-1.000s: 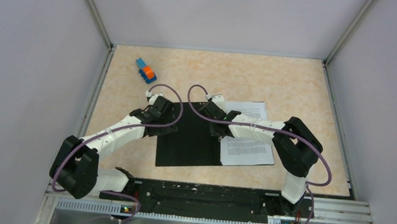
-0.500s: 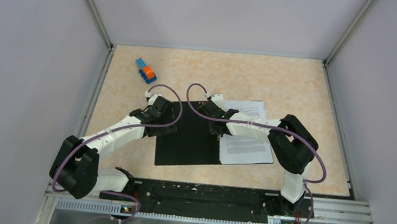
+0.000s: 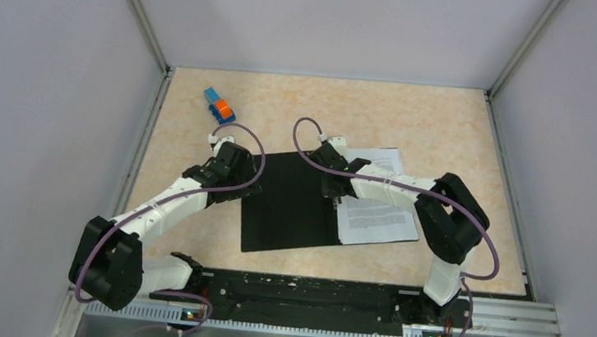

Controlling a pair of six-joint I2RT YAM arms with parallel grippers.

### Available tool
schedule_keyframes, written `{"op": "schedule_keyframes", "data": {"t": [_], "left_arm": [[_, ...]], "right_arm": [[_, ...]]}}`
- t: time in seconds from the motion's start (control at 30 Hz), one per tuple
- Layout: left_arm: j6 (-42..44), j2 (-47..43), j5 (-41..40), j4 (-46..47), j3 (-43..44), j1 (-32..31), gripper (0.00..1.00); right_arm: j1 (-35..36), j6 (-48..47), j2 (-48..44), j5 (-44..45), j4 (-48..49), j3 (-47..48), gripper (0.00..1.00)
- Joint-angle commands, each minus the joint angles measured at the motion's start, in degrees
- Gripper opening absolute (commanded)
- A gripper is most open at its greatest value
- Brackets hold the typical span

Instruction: Put the files into the folder

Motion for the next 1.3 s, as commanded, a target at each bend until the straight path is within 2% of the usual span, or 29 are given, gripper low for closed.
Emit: {"op": "schedule_keyframes", "data": {"t": [0.0, 0.23, 0.27, 0.4, 0.8, 1.07, 1.27], "left_arm": [[2.23, -2.05, 5.07, 3.57, -1.72, 3.54, 0.85], [2.57, -2.25, 17.43, 9.49, -5.37, 8.95, 0.89], [2.46, -2.22, 19.18, 10.57, -5.89, 9.59, 0.93], [1.96, -2.12, 25.14, 14.21, -7.18, 11.06, 0.98], [-2.92, -3.07, 40.06, 29.15, -11.87, 13.39, 0.98], [-5.59, -11.52, 41.71, 31.52, -13.07, 13.52, 0.98], [-4.91, -16.33, 44.10, 30.07, -11.44, 13.44, 0.98]], "right_arm": [[-2.54, -1.08, -7.83, -2.97, -0.37, 0.03, 0.00], [-4.08, -1.97, -13.26, -6.07, -1.85, 0.07, 0.00], [-4.21, -2.09, -13.79, -6.27, -2.08, 0.05, 0.00], [-4.92, -2.23, -15.70, -7.46, -2.62, -0.16, 0.00], [-7.04, -2.67, -17.58, -9.53, -3.37, -0.89, 0.00], [-7.46, -1.96, -15.26, -10.50, -0.99, -3.25, 0.00], [-6.88, 1.08, -11.73, -14.67, 4.27, -5.38, 0.00]]}}
